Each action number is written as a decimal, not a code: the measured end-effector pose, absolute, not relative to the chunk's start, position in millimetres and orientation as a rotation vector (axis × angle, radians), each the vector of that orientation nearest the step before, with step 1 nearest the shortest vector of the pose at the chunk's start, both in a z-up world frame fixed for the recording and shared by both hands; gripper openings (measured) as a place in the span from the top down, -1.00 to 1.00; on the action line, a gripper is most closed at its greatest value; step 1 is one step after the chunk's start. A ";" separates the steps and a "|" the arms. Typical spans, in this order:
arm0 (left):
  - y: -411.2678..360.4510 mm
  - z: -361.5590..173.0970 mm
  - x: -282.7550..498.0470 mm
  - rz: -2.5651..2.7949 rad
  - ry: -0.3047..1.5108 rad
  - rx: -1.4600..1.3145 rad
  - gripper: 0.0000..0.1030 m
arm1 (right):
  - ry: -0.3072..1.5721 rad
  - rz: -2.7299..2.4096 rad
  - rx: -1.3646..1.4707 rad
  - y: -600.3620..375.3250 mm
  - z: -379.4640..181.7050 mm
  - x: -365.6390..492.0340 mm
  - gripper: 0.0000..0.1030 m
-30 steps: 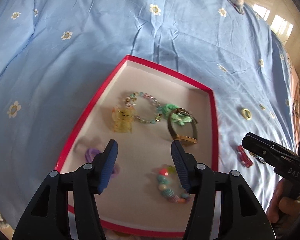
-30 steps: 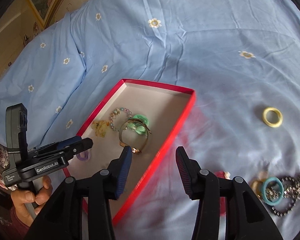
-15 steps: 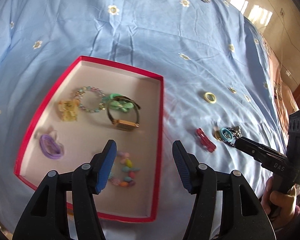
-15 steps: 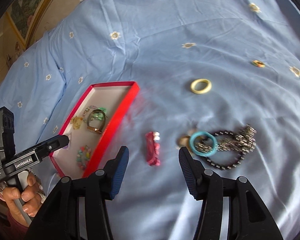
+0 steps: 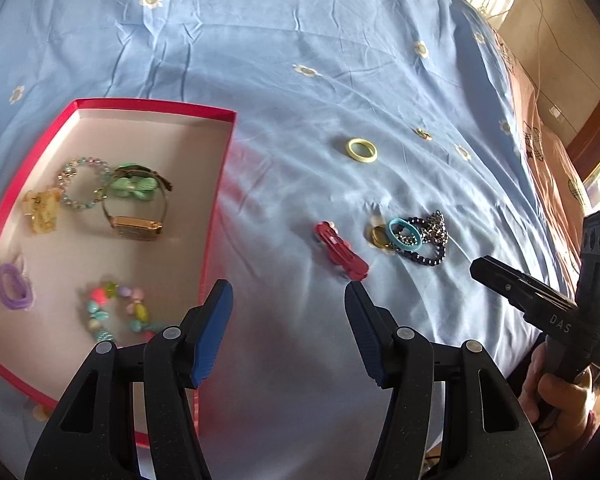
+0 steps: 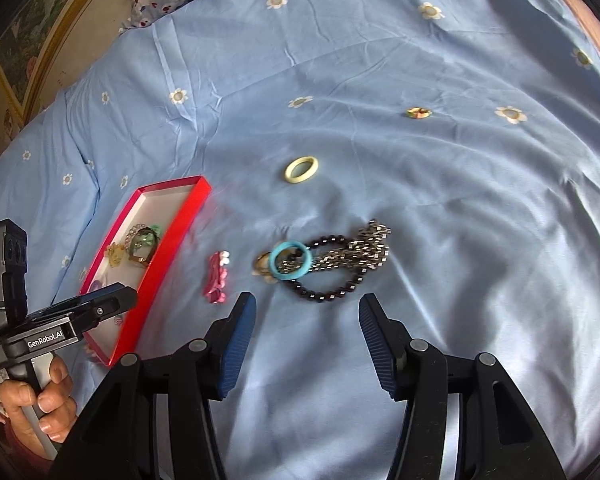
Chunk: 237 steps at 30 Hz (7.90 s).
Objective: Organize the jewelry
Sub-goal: 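Move both tools to the loose jewelry and grasp the red hair clip with left tool, then grasp the silver chain necklace with the right tool, then carry red clip and silver chain into the red box and open both tools, then grasp the gold ring with left tool while right tool grasps dark bead bracelet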
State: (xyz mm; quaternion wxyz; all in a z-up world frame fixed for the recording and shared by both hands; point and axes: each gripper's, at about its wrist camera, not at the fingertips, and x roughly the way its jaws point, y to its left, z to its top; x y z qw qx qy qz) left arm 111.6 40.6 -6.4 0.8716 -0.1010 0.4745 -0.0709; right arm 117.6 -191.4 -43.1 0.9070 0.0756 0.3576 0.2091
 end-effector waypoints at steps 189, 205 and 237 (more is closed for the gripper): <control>29.9 -2.7 110.5 -0.129 0.970 -0.079 -0.04 | 0.737 0.427 0.184 -206.2 -45.1 124.5 0.26; -27.3 -24.4 152.6 -0.257 1.024 0.023 -0.04 | 0.779 0.422 0.173 -213.4 -57.7 149.8 0.26; -40.1 -39.1 178.8 -0.342 0.996 0.004 0.60 | 0.730 0.370 0.042 -193.8 -55.4 165.7 0.86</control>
